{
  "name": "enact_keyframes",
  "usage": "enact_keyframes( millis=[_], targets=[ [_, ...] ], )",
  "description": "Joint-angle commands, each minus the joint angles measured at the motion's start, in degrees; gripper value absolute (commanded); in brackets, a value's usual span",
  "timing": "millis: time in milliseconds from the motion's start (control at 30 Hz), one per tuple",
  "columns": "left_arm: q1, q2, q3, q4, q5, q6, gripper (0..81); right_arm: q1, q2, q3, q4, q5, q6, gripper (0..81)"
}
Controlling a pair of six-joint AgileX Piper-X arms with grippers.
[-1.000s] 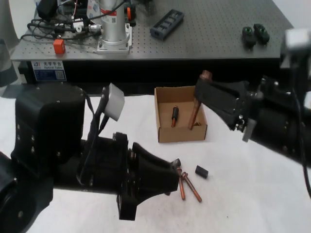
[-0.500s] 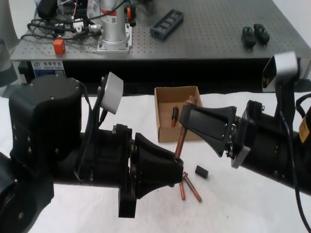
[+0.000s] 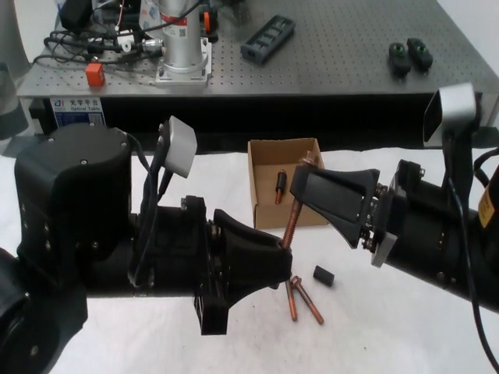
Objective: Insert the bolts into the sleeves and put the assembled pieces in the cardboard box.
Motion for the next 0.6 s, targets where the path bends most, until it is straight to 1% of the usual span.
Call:
enact_keyframes(
  millis=[0, 133, 400, 567],
  targets=[
    [0.0, -0.7, -0.8, -3.3, -1.4, -0.7, 0.6, 0.3, 0.1, 0.0, 1.4, -2.3, -0.4, 3.8],
    [0.0, -0.7, -0.8, -3.3, 0.6, -0.1, 0.6, 0.3, 0.1, 0.0, 1.4, -2.1, -0.4, 3.8],
    [0.0, -0.7, -0.8, -3.3, 0.7, 0.8, 0.6, 0.3, 0.1, 0.0, 1.4, -2.0, -0.4, 3.8],
    [0.0, -0.7, -0.8, -3.3, 4.0, 1.2, 0.6, 0.3, 0.1, 0.0, 1.4, -1.3, -0.4, 3.8]
  ],
)
